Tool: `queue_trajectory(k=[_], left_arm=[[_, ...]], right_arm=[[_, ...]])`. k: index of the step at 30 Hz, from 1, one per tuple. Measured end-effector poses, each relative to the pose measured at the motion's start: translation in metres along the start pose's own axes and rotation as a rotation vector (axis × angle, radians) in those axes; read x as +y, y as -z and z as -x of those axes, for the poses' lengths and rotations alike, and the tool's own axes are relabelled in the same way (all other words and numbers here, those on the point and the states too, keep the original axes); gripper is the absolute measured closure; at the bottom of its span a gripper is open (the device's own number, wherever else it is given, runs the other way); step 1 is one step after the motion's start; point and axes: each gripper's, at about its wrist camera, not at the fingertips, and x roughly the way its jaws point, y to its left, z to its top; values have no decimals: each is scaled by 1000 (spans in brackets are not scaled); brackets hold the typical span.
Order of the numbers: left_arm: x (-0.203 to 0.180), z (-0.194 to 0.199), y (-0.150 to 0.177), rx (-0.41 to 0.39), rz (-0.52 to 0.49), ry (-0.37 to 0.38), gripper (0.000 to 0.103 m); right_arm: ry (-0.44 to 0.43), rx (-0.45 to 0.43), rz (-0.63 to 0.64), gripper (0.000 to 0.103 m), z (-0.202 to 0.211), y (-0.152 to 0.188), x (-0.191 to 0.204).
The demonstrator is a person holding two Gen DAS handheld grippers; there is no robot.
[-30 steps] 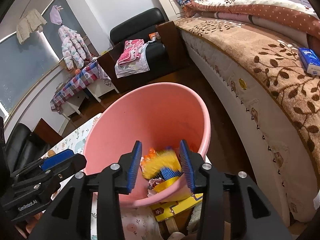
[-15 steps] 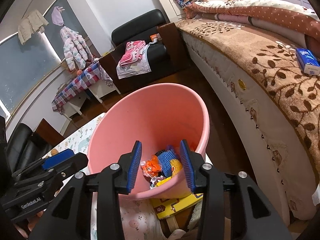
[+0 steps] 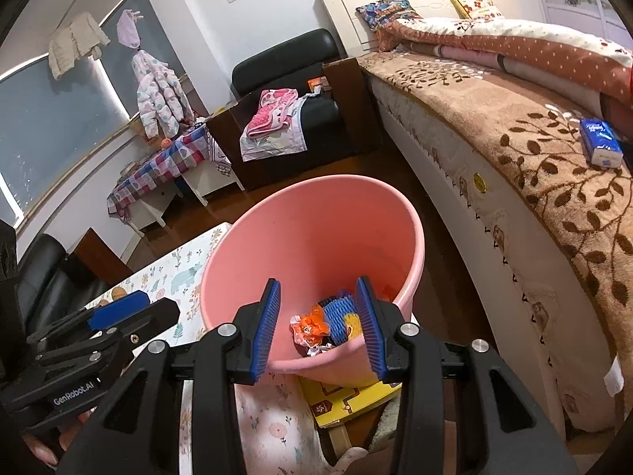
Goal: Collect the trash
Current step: 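Move both open tools back over the table toward the orange peels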
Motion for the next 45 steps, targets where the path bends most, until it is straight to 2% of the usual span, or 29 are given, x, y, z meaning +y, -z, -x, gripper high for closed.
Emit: queue_trajectory(k=[11, 24, 35, 45], left_arm=[[26, 28, 15, -17, 39, -15, 46], [78, 53, 33, -35, 122, -63, 46], [157, 78, 61, -33, 201, -123, 46], [237, 107, 90, -39, 263, -222, 46]], right_arm=[[-14, -15, 37, 63, 18, 5, 31], [-36, 25, 124, 63, 15, 24, 85], [-83, 65, 198, 63, 3, 55, 142], [-130, 168, 285, 63, -23, 78, 193]])
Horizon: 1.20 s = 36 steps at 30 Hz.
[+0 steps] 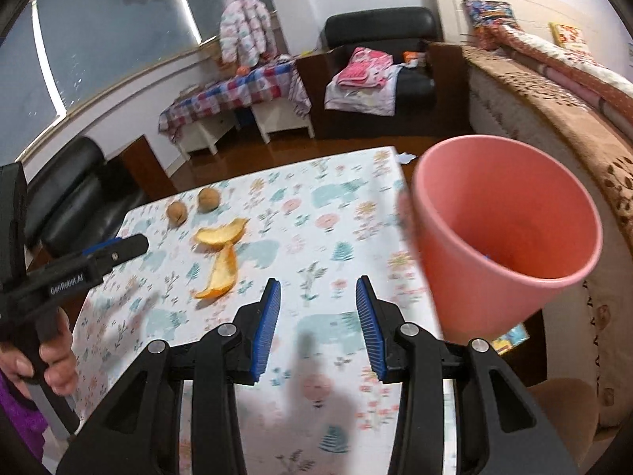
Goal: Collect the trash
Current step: 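Move both open tools back over the table toward the orange peels, then grasp the curled orange peel with the right tool while the left tool grasps the flat peel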
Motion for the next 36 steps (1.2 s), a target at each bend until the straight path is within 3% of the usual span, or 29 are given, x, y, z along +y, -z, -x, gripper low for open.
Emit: queue_trajectory(k=[7, 17, 36], left_arm=[[29, 0, 0, -13, 53, -4, 46], [39, -5, 2, -7, 66, 5, 46], [57, -17, -2, 2, 88, 20, 46]], right_arm=[[-45, 67, 37, 63, -28, -1, 34], [-56, 104, 64, 63, -62, -9, 65], [-126, 139, 77, 63, -106, -24, 66]])
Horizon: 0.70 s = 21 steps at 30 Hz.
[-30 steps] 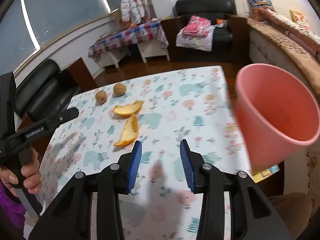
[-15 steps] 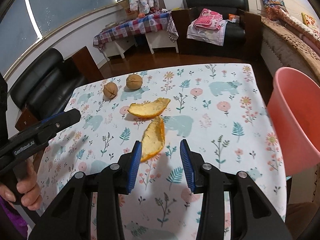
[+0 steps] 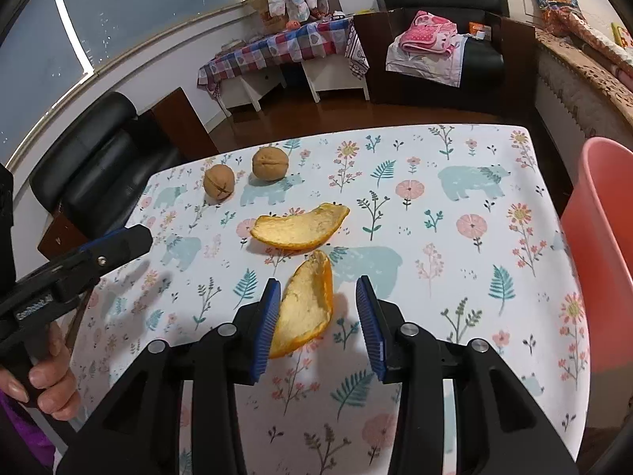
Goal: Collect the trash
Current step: 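Grasp the curled orange peel with the right tool while the left tool grasps the flat peel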
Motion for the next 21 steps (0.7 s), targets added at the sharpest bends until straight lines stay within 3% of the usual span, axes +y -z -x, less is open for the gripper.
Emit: queue_trajectory(k=[5, 6, 8, 9, 21], left_arm=[[-5, -8, -5, 5, -4, 17, 46], [-7, -10, -6, 7, -3, 22, 46], [-12, -16, -7, 13, -6, 33, 46], [-14, -19, -7, 16, -9, 36, 47], [-45, -70, -15, 83, 14, 100, 58]], right_arm=[[-4, 28, 4, 64, -13, -1, 0], [-6, 26, 4, 70, -14, 0, 0], [1, 34, -3, 92, -16, 0, 0], [-6, 33, -7, 94, -16, 0, -1], [4, -27, -40, 97, 21, 7, -24]])
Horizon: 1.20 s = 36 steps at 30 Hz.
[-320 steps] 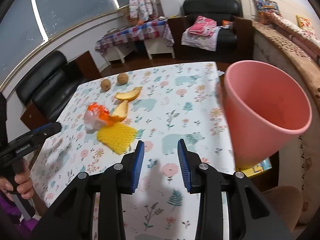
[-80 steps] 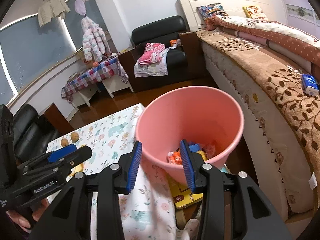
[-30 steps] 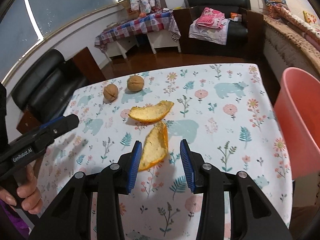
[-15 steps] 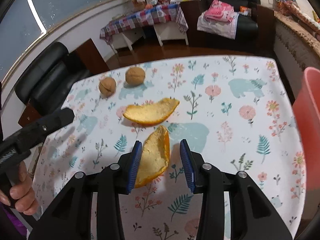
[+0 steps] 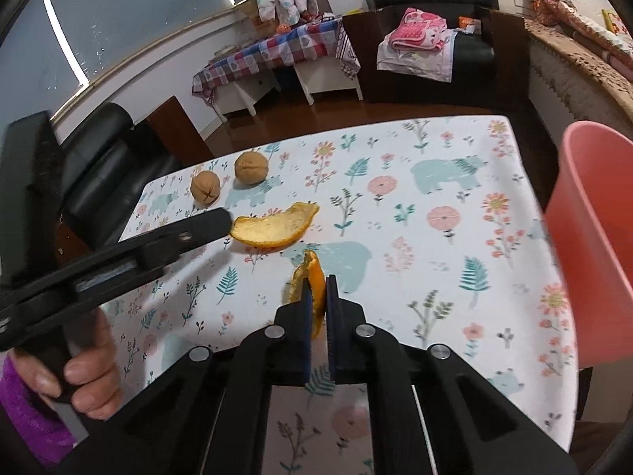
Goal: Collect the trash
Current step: 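Grasp the curled orange peel with the right tool while the left tool grasps the flat peel, then carry both orange peels over the pink bucket with both tools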
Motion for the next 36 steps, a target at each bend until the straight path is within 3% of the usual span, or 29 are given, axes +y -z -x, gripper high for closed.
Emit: queue_trajectory(k=[5, 9, 12, 21, 36], left_arm=[[-8, -23, -2, 33, 23, -20, 69], [-12, -34, 1, 47, 28, -41, 90], [-16, -32, 4, 43, 16, -56, 95], [-34, 12, 7, -22, 7, -76, 96], [-111, 52, 11, -59, -98, -41, 96]], right_arm=[[22, -10, -8, 97, 9, 3, -9], [37, -21, -12, 97, 16, 4, -17], [39, -32, -15, 97, 22, 4, -22], [29, -68, -19, 97, 45, 9, -25], [79, -150, -73, 97, 101, 17, -55]])
